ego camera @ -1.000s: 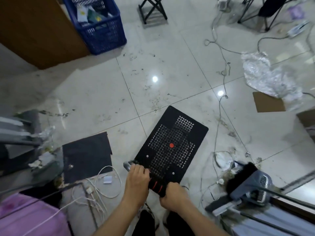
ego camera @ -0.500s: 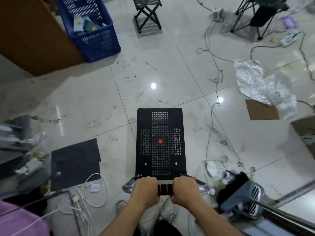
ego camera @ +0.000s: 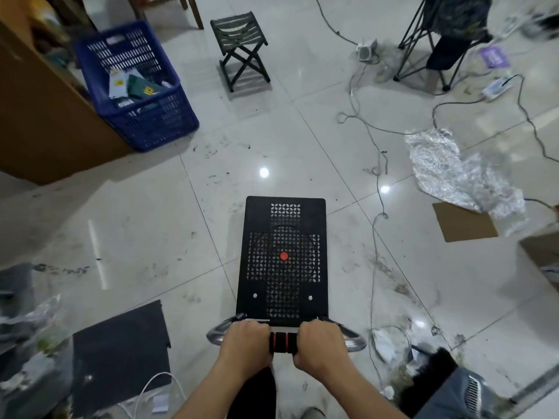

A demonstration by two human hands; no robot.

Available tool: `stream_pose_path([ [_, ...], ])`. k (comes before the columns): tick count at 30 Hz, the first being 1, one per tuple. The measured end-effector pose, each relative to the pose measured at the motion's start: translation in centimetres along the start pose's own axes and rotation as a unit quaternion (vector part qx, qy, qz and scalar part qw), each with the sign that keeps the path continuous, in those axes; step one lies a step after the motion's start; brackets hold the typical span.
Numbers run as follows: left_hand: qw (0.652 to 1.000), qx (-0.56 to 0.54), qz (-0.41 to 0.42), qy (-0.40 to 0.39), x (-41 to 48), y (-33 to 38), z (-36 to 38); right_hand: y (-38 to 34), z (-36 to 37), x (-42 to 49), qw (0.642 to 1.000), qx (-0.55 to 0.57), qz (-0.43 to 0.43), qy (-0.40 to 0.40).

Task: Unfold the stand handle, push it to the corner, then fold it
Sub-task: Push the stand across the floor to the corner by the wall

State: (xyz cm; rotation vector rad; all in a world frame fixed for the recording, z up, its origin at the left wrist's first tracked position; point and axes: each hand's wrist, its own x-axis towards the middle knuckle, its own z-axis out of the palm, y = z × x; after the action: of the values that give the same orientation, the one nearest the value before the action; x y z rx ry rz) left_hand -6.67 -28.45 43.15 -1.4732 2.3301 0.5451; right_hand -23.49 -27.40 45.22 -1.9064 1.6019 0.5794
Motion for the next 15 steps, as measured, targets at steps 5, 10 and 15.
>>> stream_pose_path([
  [5, 1.0, -0.003, 0.022, -0.013, 8.1, -3.5, -4.9, 1.3, -6.6, 7.0, 1.0, -0.004, 0.022, 0.007],
  [10, 0.998, 0.003, 0.028, -0.048, 16.6, -6.6, -10.5, 3.2, -12.8, 14.5, 0.998, -0.025, 0.049, 0.009],
  [15, 0.998, 0.014, 0.03, -0.049, 26.1, -9.3, -15.1, 6.1, -19.0, 22.6, 0.997, -0.04, 0.056, 0.025],
])
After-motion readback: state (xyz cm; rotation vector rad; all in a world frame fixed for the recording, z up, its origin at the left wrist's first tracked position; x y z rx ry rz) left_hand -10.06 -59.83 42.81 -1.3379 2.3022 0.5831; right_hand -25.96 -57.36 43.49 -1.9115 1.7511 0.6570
